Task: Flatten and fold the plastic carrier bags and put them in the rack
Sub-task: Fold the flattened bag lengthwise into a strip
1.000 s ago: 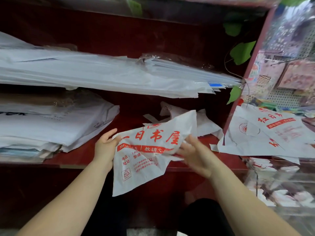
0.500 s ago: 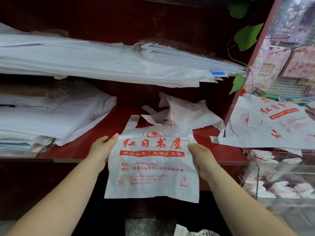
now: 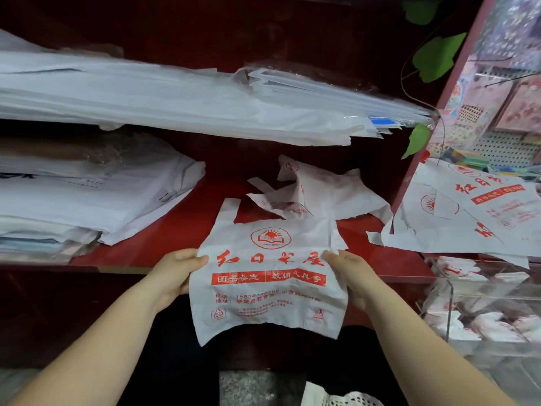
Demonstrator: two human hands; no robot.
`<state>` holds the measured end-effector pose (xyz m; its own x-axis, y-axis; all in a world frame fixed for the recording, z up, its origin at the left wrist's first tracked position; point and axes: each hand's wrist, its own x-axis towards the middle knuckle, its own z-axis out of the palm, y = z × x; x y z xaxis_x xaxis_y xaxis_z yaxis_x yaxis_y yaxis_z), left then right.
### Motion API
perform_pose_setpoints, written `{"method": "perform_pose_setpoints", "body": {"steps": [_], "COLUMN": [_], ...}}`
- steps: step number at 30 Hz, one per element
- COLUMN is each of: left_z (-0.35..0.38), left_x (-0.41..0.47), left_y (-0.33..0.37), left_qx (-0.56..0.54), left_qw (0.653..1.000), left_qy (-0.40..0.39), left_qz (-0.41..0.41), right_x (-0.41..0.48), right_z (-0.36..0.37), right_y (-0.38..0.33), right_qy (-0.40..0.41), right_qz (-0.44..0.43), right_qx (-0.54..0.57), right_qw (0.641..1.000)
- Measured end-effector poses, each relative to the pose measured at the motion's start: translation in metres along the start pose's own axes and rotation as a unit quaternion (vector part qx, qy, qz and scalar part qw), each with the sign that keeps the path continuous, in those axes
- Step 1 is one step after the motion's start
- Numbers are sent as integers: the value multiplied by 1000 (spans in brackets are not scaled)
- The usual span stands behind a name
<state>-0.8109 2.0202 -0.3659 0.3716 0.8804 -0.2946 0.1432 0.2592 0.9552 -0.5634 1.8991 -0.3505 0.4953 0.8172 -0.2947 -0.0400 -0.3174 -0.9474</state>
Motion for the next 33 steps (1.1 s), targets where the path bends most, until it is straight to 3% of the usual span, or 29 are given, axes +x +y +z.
{"method": "perform_pose_setpoints", "body": {"steps": [2, 4, 7, 10, 12, 14, 16, 18, 21, 25, 28, 33], "left_z": [-3, -3, 3, 8, 6, 2, 0, 1, 4, 5, 2, -8], "left_x": [0, -1, 1, 3, 1, 0, -2, 0, 2, 3, -4, -18], "left_y": [2, 4, 5, 5, 2, -4, -5, -6, -5, 1, 9, 26], "left_qx": [-27, -38, -19, 3, 34, 59, 58, 42, 18, -44, -114, -106], "left_qw": [999, 999, 999, 1000, 999, 997, 997, 998, 999, 997, 989, 982], "left_qy": [-21, -27, -32, -19, -25, -44, -59, -53, -39, -25, -61, -118], "left_qz": [0, 0, 11, 25, 22, 8, -5, -5, 12, 50, 76, 105], "right_x": [-9, -14, -11, 1, 7, 12, 12, 9, -4, -9, -10, -15], "right_z": [-6, -9, -2, 0, -3, -7, -9, -13, -17, -22, -27, -36], "right_y": [-5, -8, -6, 3, 9, 14, 16, 15, 7, 6, 6, 2], "right_qy": [-76, -80, 33, 150, 174, 173, 167, 138, 16, -36, -61, -149], "right_qz": [2, -5, -21, -87, -119, -127, -123, -87, -17, -14, -44, -103], "right_qx": [42, 33, -124, -315, -376, -394, -359, -247, -88, 58, 141, 150], "right_qw": [996, 996, 991, 933, 902, 894, 910, 955, 996, 998, 987, 972]}}
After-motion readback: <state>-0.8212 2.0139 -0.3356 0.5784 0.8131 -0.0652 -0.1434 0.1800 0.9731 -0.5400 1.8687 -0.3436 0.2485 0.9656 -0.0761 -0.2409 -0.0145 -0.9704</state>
